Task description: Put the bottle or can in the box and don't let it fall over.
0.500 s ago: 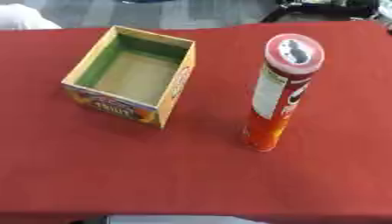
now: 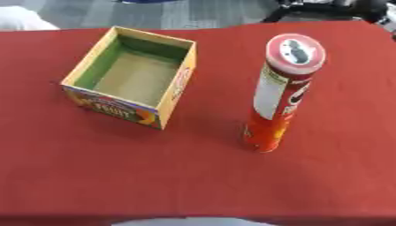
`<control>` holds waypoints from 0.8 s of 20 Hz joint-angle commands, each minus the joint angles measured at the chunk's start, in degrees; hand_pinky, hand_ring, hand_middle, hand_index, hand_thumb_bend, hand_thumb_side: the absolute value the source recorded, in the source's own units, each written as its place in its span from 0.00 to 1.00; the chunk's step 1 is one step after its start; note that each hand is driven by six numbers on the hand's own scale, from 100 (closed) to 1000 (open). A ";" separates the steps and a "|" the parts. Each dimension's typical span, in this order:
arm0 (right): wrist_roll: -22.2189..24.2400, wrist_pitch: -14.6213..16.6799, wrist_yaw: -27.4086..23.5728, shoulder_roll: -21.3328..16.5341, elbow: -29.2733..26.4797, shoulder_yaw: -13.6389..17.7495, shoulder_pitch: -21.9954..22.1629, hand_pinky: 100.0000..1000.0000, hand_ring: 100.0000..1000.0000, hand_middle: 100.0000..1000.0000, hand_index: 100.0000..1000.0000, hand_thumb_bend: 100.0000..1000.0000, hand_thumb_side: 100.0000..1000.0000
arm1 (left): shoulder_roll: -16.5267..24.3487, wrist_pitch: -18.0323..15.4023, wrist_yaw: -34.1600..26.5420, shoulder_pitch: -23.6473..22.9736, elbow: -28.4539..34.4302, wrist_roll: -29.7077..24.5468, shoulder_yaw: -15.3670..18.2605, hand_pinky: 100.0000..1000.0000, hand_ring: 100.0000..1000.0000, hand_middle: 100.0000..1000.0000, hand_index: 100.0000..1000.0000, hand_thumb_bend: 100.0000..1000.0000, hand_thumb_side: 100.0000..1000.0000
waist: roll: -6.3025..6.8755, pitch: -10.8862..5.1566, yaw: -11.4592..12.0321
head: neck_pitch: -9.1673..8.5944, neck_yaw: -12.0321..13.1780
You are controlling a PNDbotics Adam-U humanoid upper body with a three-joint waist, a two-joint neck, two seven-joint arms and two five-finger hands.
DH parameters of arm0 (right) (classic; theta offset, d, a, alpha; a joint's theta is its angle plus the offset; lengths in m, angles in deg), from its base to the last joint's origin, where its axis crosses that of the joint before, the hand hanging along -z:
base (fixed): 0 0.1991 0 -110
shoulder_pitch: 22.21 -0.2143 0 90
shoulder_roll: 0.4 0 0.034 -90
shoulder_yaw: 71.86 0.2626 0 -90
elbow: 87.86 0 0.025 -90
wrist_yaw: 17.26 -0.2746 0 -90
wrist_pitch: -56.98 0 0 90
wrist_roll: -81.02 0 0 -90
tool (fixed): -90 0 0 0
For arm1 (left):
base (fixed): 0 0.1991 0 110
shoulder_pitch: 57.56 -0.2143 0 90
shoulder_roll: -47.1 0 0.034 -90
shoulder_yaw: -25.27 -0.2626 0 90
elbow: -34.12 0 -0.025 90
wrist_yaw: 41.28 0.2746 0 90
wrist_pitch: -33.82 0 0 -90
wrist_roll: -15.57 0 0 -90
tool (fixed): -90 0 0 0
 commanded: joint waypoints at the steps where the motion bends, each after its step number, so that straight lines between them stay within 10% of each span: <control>1: 1.28 0.61 0.53 -1.89 -0.76 0.61 0.35 0.73 0.71 0.83 0.84 1.00 0.49 | 1.80 0.01 0.25 0.18 0.92 0.26 0.76 0.68 0.82 0.73 0.77 0.37 0.75 | -0.01 -0.94 -0.22 | -0.13 -0.16; 16: 8.53 4.52 2.96 -0.71 1.63 1.25 5.47 0.74 0.76 0.87 0.86 1.00 0.49 | 1.77 -0.02 0.24 0.23 0.89 0.22 0.78 0.68 0.82 0.73 0.77 0.37 0.75 | 0.08 -0.92 -0.36 | -0.52 -0.13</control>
